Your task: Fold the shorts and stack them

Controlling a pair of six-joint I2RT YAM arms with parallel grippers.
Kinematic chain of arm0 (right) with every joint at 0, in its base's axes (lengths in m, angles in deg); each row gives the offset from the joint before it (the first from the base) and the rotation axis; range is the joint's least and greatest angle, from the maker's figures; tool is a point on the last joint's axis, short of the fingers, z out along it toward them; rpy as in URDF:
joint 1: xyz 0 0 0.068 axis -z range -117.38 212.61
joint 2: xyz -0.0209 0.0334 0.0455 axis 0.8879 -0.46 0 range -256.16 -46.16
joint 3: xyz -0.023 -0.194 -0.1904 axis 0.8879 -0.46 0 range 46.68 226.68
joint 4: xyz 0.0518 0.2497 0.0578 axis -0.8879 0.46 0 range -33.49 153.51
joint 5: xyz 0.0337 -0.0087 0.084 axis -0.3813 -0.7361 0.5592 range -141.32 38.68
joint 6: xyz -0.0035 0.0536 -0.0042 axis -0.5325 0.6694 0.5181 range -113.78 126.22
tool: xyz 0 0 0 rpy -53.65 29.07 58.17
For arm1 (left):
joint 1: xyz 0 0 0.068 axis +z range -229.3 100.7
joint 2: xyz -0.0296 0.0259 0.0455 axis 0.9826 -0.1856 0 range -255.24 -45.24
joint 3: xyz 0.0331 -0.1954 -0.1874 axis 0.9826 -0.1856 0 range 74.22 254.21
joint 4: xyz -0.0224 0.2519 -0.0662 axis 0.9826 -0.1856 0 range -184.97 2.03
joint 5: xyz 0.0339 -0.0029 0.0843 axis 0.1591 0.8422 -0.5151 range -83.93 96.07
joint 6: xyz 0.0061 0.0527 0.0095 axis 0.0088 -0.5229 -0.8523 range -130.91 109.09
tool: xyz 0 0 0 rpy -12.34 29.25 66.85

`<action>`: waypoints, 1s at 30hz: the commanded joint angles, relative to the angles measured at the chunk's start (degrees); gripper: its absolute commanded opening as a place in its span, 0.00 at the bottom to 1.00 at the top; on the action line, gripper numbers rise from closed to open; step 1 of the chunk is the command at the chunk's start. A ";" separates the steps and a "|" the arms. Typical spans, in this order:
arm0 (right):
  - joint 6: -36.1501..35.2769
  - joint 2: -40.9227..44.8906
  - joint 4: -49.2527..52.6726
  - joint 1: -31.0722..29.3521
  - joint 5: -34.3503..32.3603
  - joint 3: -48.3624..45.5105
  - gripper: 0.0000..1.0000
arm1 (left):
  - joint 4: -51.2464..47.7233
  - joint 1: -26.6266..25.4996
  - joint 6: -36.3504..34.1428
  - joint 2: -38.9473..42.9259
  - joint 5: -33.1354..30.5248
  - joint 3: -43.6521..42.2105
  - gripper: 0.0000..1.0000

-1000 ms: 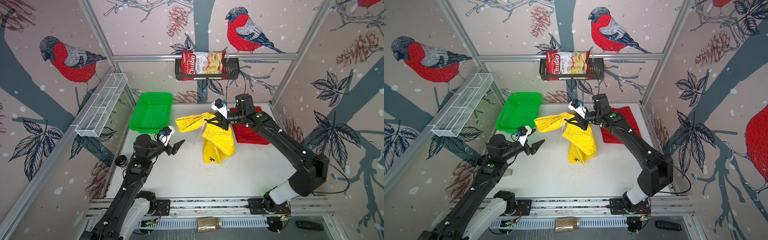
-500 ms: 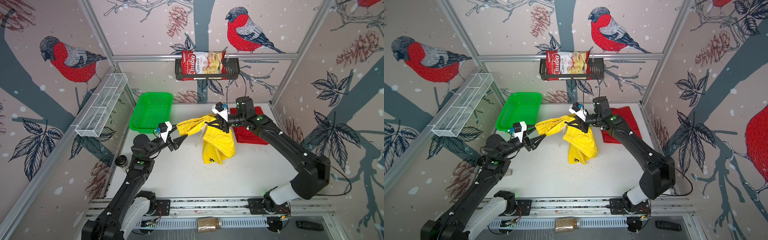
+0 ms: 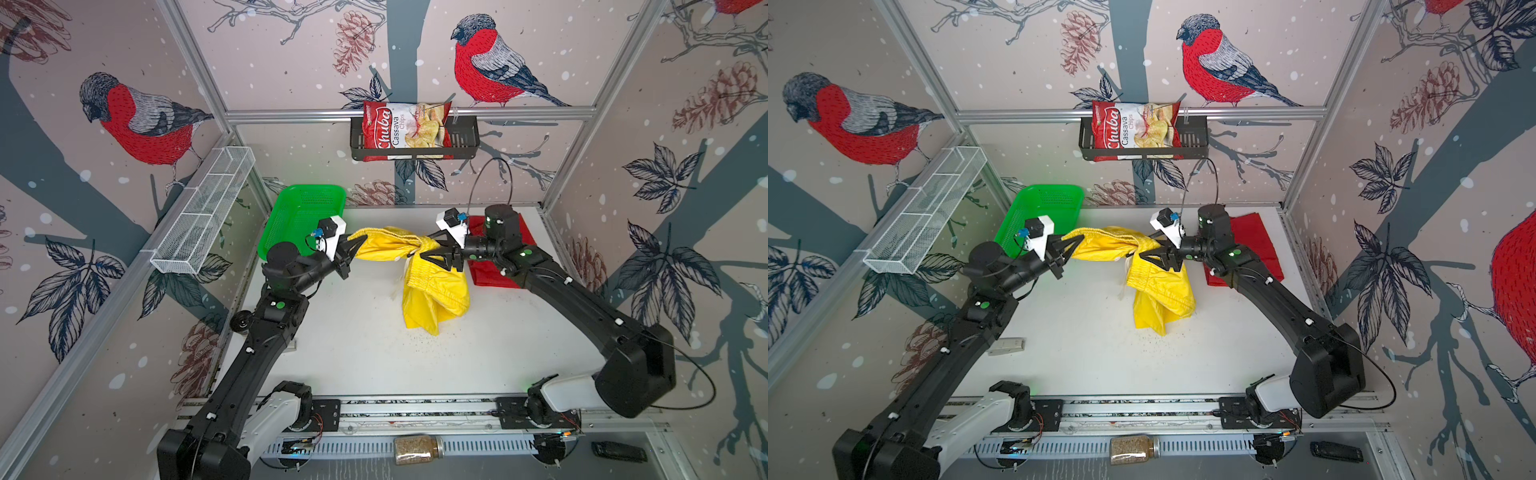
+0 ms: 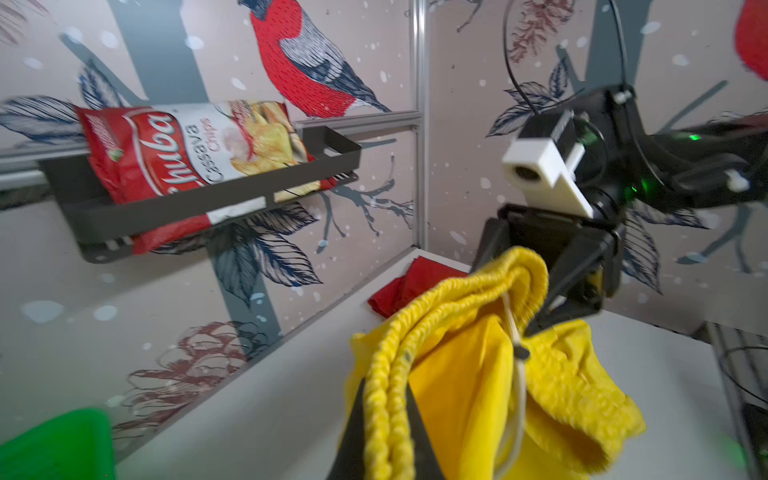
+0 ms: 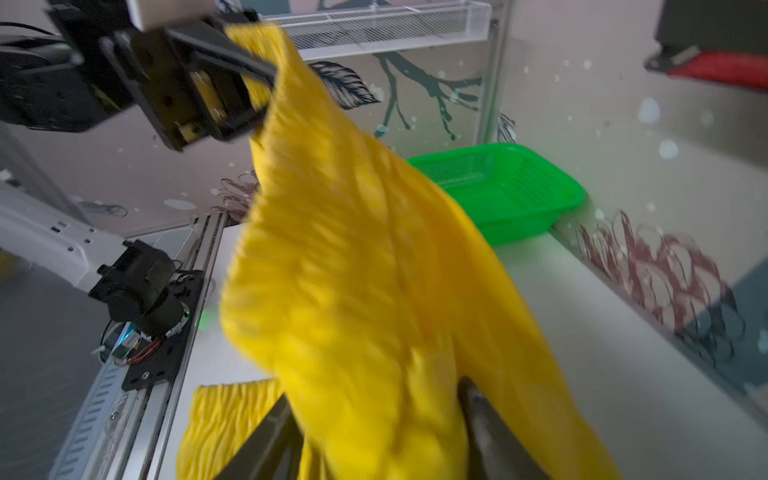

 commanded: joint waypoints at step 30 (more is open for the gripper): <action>18.57 -4.19 -25.98 -44.56 -81.76 -11.25 0.84 | -40.68 -8.51 -2.42 -21.08 -38.78 37.51 0.00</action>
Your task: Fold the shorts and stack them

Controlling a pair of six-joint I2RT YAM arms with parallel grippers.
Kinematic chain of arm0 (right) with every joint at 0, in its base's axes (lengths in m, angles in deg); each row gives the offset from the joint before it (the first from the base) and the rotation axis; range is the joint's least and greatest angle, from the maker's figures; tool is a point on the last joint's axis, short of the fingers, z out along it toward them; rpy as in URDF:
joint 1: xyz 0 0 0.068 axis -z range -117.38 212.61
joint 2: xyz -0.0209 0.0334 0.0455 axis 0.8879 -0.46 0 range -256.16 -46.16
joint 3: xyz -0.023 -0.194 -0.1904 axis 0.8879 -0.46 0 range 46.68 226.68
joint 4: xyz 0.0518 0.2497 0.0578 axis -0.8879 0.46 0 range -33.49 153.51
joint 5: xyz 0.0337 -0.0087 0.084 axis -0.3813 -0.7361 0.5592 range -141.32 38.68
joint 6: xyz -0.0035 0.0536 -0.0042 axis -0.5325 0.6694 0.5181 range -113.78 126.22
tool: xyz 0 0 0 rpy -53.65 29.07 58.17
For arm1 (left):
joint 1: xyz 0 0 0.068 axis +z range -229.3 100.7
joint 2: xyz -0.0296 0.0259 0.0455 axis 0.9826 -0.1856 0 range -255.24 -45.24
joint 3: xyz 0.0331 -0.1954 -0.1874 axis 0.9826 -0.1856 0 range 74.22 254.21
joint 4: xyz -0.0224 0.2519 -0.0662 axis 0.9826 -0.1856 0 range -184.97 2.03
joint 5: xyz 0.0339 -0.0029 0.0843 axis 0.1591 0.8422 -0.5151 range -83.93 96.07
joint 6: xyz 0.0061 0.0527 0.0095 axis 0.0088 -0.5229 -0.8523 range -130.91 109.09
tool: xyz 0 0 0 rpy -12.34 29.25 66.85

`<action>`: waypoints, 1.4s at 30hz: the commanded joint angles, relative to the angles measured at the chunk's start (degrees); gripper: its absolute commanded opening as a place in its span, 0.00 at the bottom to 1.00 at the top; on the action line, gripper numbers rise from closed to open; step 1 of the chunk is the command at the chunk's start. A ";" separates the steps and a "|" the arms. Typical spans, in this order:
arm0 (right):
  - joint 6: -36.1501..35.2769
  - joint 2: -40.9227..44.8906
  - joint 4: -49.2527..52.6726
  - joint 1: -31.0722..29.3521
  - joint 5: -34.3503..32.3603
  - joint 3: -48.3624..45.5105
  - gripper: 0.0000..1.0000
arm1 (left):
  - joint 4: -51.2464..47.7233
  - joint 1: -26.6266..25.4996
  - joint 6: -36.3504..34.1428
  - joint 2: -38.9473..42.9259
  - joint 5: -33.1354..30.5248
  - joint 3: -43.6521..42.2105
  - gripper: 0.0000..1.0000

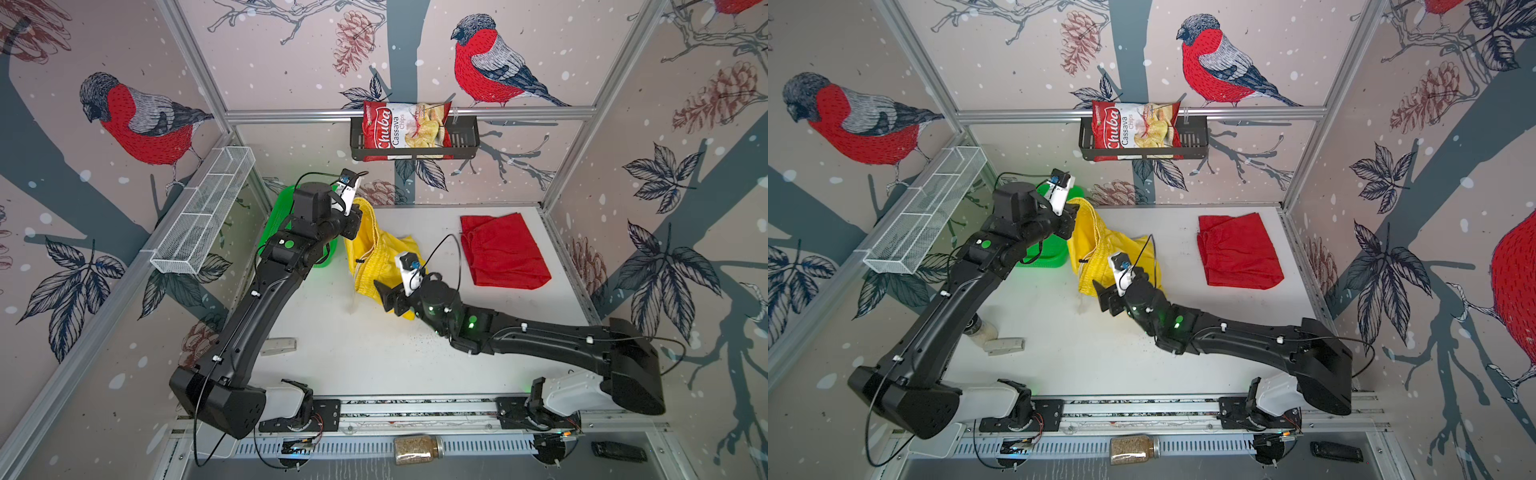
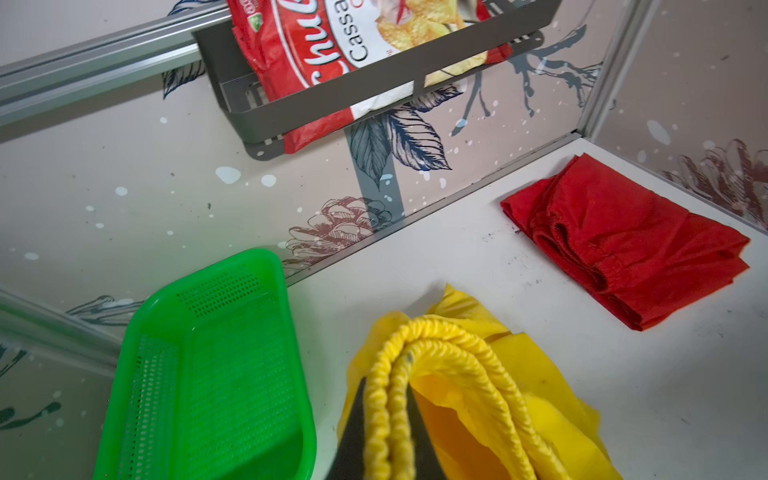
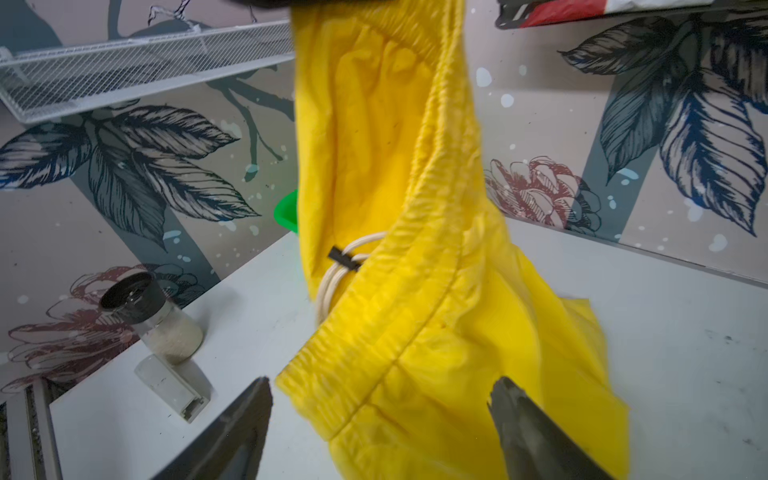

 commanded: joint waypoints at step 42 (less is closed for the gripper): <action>-38.30 -8.19 -21.89 -0.09 -7.87 -2.02 0.17 | -0.24 0.08 3.01 2.28 -7.58 -0.45 0.00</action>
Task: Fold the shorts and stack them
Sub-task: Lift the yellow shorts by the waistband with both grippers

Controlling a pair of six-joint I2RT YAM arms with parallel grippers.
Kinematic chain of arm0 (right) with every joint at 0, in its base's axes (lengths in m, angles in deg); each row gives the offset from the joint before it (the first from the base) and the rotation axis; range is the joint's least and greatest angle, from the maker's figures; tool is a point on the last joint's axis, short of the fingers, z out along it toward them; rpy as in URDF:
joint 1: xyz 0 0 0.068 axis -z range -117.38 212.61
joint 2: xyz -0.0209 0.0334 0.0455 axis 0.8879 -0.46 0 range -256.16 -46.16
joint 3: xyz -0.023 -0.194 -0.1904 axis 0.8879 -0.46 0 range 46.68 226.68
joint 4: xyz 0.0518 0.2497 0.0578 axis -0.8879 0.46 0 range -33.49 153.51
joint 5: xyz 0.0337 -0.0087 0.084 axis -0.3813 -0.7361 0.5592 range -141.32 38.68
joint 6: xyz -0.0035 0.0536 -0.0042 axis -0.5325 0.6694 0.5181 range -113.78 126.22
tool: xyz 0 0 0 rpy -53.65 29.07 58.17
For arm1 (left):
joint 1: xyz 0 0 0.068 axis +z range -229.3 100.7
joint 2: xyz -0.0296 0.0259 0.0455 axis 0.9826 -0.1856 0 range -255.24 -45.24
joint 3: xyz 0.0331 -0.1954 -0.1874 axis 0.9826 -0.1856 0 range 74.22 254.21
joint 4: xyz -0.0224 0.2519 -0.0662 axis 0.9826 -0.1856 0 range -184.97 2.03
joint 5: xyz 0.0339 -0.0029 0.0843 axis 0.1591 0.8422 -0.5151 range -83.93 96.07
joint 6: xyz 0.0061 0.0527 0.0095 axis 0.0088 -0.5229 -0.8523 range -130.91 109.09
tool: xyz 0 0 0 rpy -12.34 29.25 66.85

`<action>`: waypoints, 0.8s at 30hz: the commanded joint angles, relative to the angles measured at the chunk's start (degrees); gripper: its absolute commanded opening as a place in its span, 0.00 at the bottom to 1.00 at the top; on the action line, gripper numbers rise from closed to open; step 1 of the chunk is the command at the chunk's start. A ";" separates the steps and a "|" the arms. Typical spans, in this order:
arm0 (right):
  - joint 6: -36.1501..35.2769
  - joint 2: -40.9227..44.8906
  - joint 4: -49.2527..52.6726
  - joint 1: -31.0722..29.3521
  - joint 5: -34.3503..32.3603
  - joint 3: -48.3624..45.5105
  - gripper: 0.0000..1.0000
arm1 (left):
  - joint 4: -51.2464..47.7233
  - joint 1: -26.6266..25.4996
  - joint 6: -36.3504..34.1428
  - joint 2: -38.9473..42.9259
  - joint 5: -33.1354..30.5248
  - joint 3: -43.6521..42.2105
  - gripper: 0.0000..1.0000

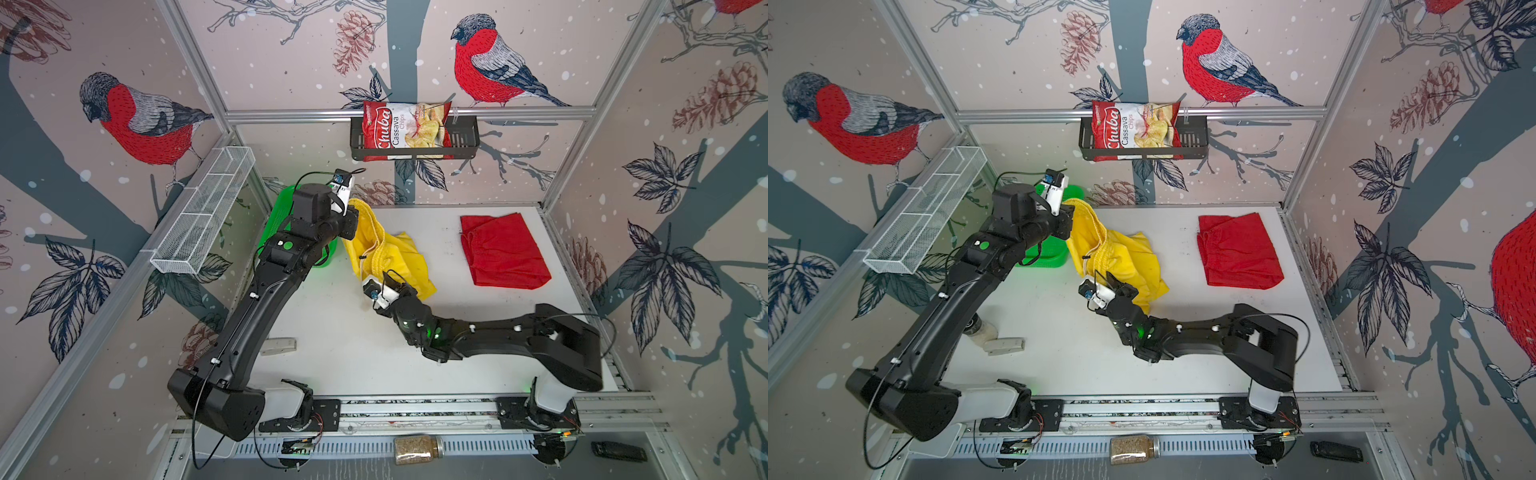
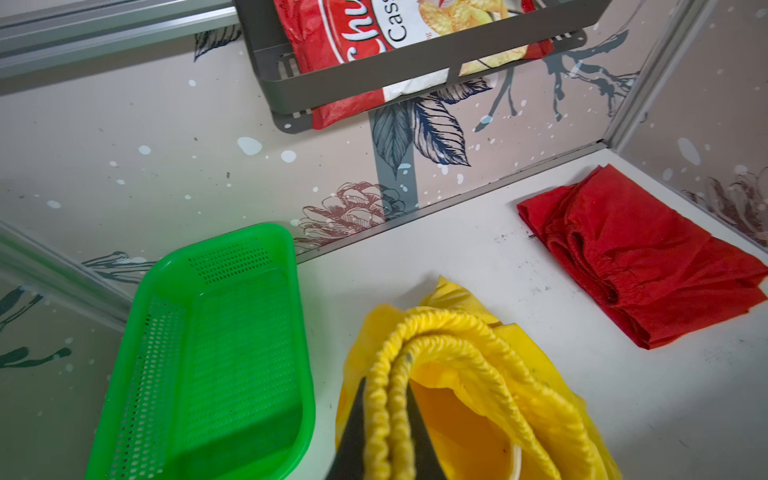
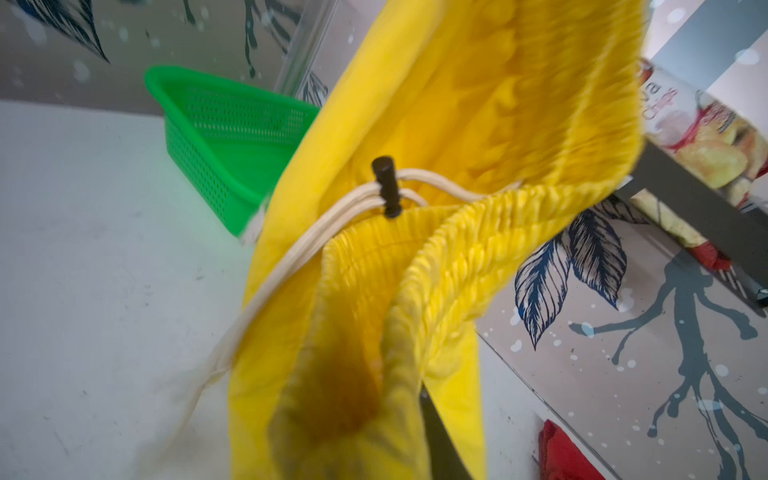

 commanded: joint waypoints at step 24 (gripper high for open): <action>38.81 35.76 30.07 25.17 69.15 6.45 0.04 | -2.18 5.53 -24.46 6.25 -14.59 19.14 0.00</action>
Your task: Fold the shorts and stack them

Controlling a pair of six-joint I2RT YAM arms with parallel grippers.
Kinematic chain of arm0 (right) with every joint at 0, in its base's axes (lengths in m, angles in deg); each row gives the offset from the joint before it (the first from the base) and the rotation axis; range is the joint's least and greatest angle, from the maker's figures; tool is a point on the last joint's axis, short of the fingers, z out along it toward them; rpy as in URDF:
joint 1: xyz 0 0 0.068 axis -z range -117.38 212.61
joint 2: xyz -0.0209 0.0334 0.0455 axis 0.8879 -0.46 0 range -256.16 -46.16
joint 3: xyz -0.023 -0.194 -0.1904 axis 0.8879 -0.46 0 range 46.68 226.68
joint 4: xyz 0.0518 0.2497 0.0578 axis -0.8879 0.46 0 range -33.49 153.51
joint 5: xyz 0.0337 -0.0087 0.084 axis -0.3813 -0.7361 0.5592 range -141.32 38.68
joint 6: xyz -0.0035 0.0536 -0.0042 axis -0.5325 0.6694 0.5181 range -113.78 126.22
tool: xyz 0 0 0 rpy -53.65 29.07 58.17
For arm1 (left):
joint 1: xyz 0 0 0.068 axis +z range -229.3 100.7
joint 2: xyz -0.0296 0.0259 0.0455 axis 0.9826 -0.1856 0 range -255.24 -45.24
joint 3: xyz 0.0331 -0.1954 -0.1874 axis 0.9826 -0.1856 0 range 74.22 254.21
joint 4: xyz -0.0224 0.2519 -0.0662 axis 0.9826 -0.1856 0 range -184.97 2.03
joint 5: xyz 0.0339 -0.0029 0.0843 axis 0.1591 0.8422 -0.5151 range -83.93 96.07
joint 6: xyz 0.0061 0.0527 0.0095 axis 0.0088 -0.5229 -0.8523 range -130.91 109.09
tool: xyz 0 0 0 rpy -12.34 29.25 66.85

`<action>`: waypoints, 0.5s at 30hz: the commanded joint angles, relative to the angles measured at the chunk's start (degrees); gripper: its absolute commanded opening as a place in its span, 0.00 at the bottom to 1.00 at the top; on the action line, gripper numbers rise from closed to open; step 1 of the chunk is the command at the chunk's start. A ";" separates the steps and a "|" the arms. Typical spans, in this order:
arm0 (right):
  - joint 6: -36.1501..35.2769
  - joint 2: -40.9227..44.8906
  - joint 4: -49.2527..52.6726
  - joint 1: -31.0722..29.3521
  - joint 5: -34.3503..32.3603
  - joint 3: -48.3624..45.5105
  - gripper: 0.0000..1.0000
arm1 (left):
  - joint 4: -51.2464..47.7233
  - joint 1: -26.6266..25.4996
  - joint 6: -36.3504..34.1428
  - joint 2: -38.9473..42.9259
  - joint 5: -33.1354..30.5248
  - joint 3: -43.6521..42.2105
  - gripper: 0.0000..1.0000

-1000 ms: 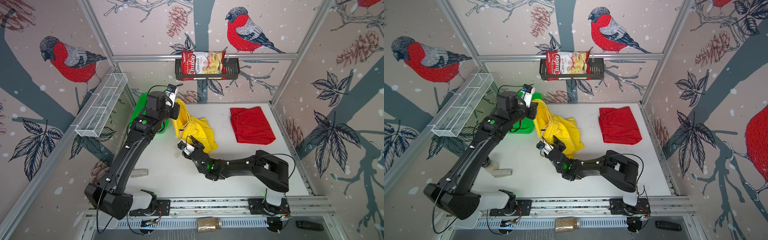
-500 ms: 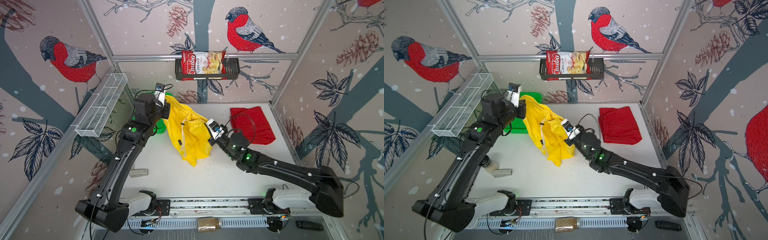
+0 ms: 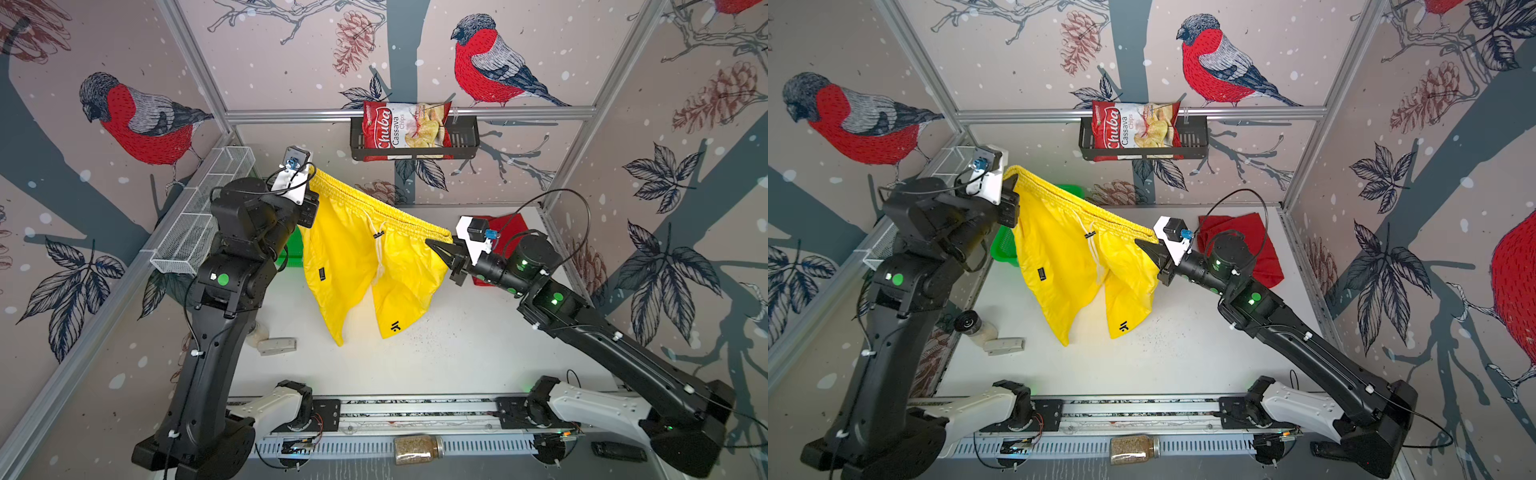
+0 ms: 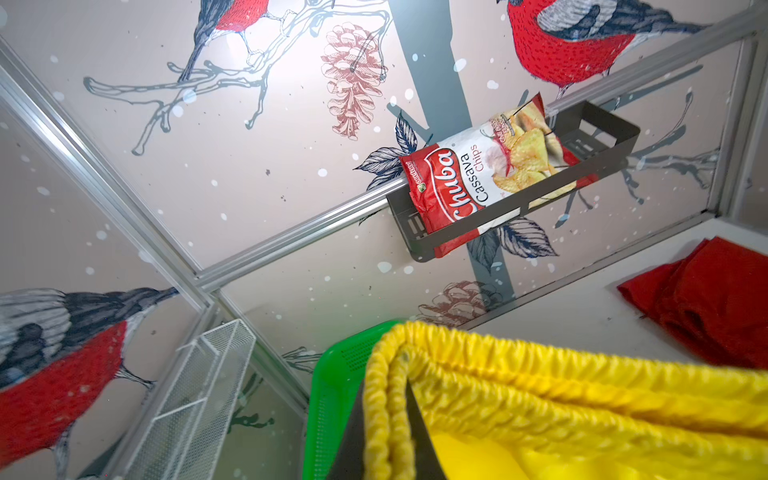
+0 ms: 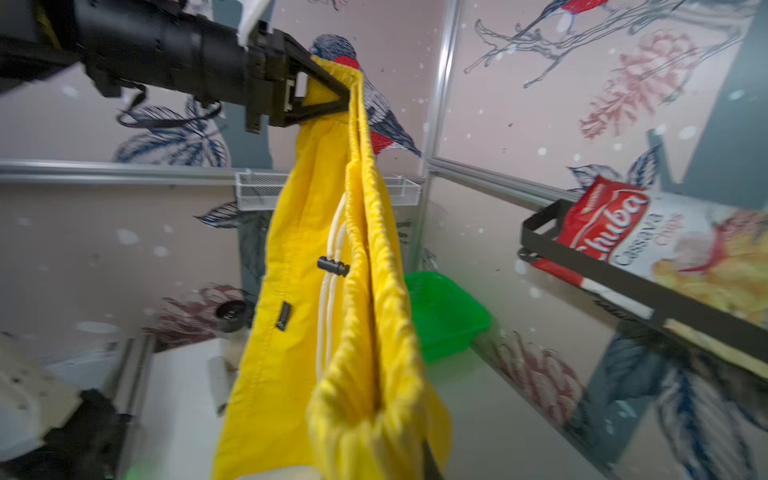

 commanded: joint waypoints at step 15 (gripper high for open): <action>48.92 3.81 4.74 14.83 -12.38 -19.59 0.03 | 4.58 -6.57 -8.51 -26.99 15.16 6.95 0.00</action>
